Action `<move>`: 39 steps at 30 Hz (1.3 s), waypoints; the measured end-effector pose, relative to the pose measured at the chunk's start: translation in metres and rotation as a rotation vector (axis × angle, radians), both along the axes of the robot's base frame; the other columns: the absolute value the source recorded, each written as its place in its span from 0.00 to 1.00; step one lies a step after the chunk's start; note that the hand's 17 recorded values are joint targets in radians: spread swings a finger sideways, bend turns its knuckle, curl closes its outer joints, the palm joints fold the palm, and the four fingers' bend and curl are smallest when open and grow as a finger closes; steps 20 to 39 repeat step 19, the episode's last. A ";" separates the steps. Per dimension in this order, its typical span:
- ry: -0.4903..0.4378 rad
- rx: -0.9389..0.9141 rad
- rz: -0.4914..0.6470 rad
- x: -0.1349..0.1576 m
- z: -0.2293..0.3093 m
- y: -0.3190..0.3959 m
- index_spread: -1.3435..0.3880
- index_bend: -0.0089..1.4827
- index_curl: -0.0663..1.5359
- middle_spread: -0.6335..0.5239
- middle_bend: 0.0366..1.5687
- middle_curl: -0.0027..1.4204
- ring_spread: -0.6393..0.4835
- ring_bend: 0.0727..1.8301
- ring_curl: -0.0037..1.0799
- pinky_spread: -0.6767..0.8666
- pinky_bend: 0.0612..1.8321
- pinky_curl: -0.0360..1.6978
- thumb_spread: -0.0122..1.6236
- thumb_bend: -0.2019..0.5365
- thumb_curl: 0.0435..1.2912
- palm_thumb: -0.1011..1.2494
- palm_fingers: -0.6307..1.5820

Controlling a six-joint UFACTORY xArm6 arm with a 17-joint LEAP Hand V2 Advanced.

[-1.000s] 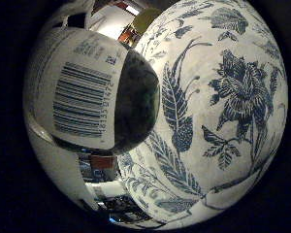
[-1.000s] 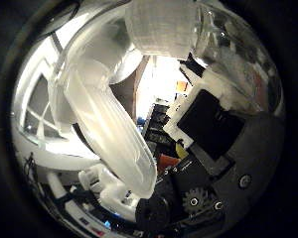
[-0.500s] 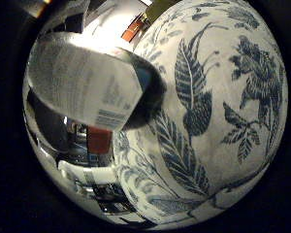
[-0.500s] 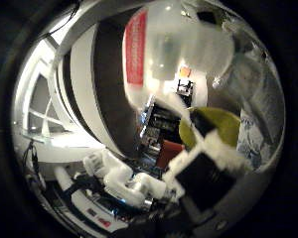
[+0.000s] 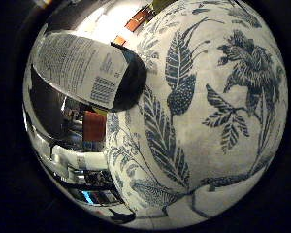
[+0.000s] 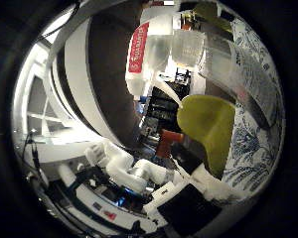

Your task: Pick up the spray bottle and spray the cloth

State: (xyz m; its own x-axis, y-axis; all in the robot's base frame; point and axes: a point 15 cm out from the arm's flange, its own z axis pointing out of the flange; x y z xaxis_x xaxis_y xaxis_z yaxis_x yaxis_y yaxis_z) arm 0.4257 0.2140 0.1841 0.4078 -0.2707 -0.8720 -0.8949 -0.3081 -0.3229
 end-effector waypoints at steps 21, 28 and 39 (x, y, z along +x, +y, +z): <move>-0.071 -0.150 0.016 -0.006 0.054 -0.033 0.61 0.10 0.18 0.73 0.15 0.23 0.78 0.19 0.24 0.70 0.24 0.22 0.58 0.24 0.25 0.61 0.29; -0.071 -0.150 0.016 -0.006 0.054 -0.033 0.61 0.10 0.18 0.73 0.15 0.23 0.78 0.19 0.24 0.70 0.24 0.22 0.58 0.24 0.25 0.61 0.29; -0.071 -0.150 0.016 -0.006 0.054 -0.033 0.61 0.10 0.18 0.73 0.15 0.23 0.78 0.19 0.24 0.70 0.24 0.22 0.58 0.24 0.25 0.61 0.29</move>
